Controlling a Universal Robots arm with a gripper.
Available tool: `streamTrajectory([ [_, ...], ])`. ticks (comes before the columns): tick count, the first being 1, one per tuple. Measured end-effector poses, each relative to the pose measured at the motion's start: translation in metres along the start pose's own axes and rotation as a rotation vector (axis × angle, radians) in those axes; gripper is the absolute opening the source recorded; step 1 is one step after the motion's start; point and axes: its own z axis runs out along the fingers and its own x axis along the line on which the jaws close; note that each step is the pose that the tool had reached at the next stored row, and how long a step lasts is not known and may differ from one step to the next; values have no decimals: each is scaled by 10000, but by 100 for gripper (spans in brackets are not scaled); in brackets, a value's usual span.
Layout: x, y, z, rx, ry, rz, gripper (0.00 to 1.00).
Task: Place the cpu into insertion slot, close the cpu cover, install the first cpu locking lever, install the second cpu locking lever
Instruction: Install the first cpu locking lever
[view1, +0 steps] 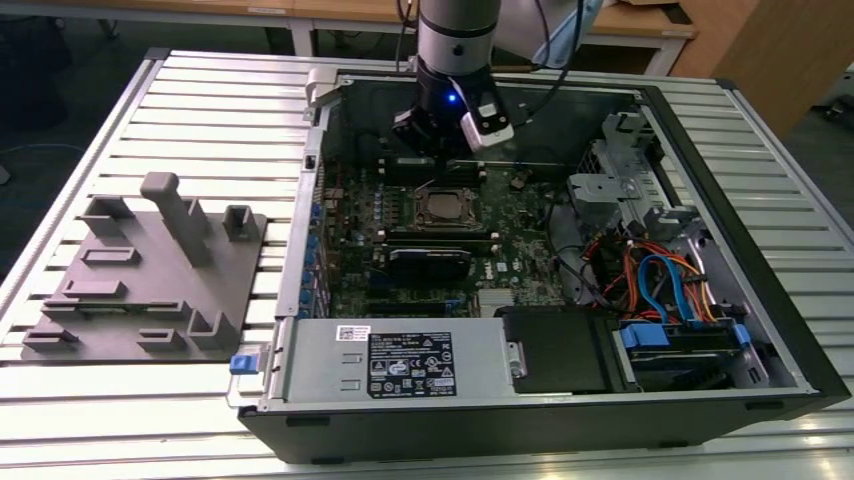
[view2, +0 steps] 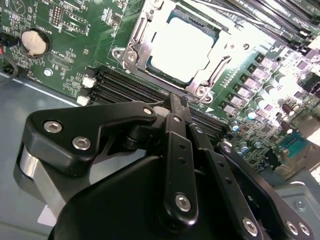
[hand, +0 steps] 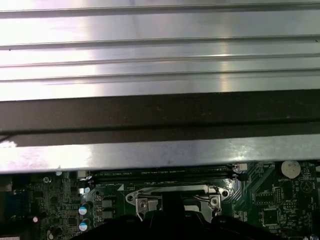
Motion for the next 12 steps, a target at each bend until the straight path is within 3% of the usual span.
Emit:
streamTrajectory([
  [12, 0, 0, 2, -1, 1, -20, 10],
])
